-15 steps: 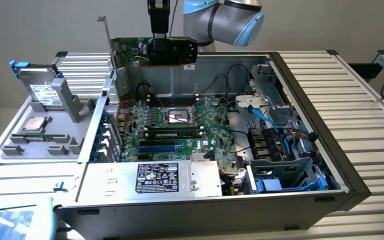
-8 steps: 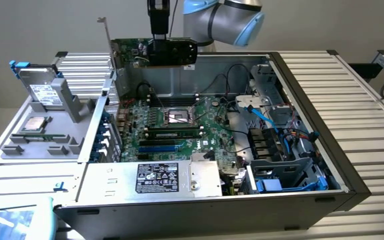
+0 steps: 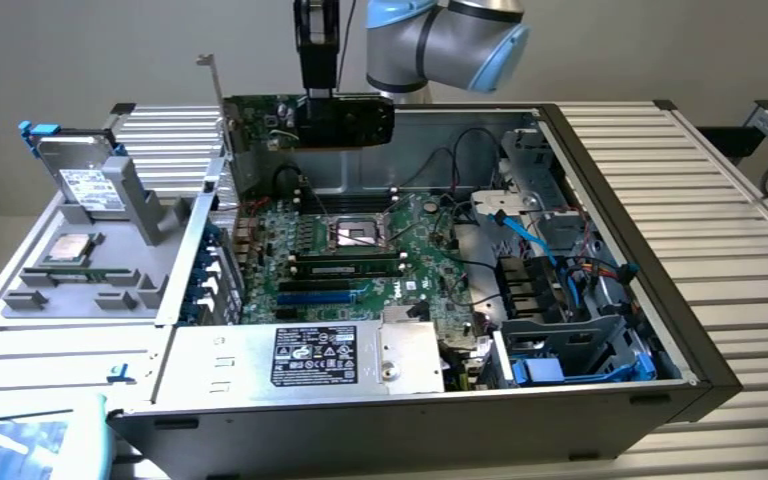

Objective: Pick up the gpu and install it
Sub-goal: 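Insert the gpu into the slot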

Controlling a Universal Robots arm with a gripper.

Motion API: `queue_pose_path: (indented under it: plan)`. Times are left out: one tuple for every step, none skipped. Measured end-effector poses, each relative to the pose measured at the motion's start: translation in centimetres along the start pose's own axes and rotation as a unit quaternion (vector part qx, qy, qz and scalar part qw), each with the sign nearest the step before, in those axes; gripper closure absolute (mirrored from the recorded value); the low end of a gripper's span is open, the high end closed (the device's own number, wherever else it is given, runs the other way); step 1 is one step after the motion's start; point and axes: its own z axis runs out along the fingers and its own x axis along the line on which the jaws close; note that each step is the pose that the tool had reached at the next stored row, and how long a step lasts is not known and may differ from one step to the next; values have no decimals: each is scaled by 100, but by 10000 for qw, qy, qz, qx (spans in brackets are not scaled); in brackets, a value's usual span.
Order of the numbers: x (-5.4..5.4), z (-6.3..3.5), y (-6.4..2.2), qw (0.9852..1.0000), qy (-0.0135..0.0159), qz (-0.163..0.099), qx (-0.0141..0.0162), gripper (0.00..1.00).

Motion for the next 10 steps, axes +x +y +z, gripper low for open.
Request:
queue_pose_path:
  plan:
    - [4, 19, 4, 10000, 0, 14, 0, 73]
    - [5, 37, 8, 10000, -1, 31, 1, 73]
    - [5, 55, 11, 10000, -2, 54, 1, 73]
    - [5, 71, 12, 10000, -3, 86, 2, 73]
    - [6, 86, 12, 9999, -4, 131, 2, 73]
    - [6, 103, 12, 9998, -6, 190, 3, 73]
    - [6, 120, 12, 9997, -8, 252, 5, 73]
    - [6, 137, 11, 9995, -10, 305, 6, 73]
    - [10, 156, 12, 9994, -11, 334, 6, 73]
    - [28, 172, 13, 9994, -12, 344, 6, 73]
